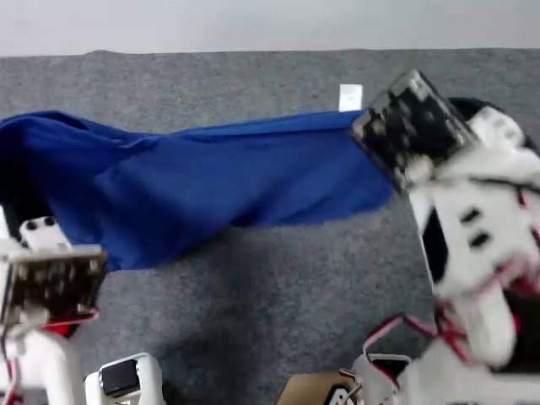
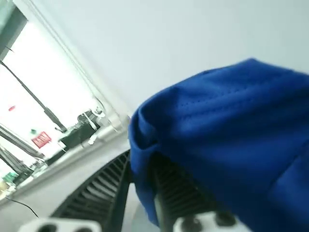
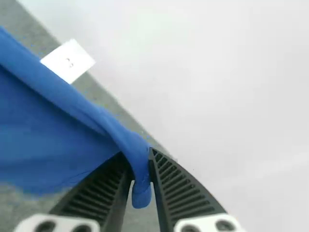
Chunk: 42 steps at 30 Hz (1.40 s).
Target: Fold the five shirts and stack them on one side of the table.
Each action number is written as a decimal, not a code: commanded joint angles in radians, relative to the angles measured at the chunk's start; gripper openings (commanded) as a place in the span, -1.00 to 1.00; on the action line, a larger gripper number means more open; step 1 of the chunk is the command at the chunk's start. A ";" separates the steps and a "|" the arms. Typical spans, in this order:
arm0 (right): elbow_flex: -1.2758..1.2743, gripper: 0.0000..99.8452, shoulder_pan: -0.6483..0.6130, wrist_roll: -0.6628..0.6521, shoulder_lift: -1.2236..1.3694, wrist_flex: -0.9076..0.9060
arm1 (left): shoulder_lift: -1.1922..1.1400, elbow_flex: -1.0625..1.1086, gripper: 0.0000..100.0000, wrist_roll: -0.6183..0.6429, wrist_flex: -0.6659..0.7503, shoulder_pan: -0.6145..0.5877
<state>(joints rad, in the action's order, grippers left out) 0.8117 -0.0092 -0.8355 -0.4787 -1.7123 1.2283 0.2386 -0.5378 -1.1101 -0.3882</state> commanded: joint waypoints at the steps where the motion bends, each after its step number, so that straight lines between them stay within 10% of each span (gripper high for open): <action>1: 0.034 -0.98 0.047 -0.008 -0.074 0.013 | 0.048 -0.039 -0.99 -0.008 0.046 0.005; 20: 0.026 -0.98 0.269 -0.009 -0.389 0.007 | 0.342 -0.039 -0.99 -0.014 0.302 -0.002; 33: -0.509 -0.98 0.176 -0.101 -0.294 -0.008 | 0.334 0.323 -0.99 -0.083 0.107 -0.021; 42: -0.988 -0.98 0.133 -0.097 -0.214 0.389 | 0.333 0.880 -0.99 -0.092 0.598 -0.002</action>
<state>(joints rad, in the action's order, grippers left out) -0.0736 0.1304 -0.9214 -0.7104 -1.4668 1.5704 0.9643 -0.6160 -0.6974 -0.4035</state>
